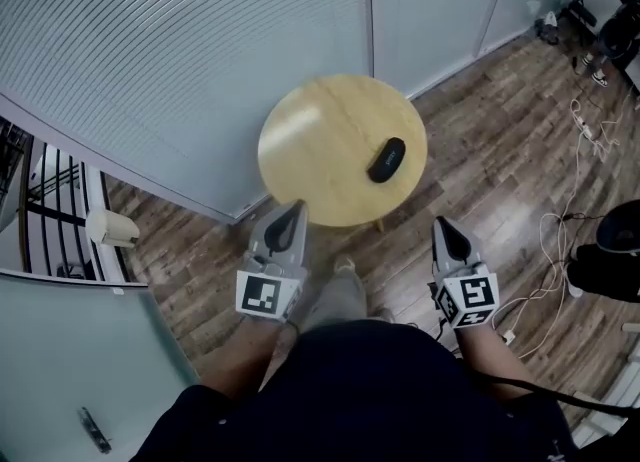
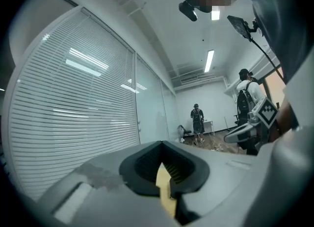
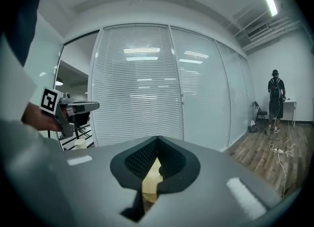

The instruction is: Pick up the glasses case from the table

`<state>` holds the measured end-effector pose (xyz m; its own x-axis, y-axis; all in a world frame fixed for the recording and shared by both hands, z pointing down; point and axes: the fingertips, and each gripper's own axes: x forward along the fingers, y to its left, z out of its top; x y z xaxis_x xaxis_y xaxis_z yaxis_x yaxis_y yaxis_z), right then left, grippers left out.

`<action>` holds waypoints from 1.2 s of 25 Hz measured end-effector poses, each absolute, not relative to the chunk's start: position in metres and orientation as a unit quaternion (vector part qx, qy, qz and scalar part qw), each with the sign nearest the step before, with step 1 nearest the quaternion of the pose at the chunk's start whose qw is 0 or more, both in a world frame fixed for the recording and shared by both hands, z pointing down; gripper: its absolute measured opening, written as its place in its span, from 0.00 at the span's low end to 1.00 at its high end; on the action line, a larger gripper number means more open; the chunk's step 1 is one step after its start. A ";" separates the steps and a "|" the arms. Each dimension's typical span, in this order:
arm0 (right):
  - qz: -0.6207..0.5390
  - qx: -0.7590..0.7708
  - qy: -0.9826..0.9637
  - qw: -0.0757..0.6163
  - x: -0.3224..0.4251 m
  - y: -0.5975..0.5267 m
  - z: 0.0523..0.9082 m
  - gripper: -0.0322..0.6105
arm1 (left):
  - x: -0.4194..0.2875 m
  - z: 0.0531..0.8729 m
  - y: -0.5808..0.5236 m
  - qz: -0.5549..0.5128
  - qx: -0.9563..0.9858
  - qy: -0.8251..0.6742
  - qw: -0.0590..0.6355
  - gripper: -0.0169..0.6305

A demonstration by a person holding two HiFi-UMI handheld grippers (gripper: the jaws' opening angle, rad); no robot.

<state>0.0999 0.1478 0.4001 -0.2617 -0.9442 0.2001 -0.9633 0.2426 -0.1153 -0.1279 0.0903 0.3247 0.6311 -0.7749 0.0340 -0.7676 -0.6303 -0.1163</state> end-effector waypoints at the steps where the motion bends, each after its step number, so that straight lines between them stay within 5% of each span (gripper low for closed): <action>1: 0.107 0.606 -0.787 0.048 0.097 0.136 0.401 0.06 | -0.127 0.328 0.075 -0.043 -0.905 0.420 0.044 0.03; 13: 0.135 0.658 -0.738 0.073 0.108 -0.013 0.413 0.06 | -0.101 0.337 -0.115 -0.040 -0.939 0.339 0.026 0.03; 30: 0.216 0.642 -0.734 0.048 0.144 -0.120 0.492 0.06 | -0.032 0.405 -0.200 -0.086 -0.939 0.331 -0.019 0.03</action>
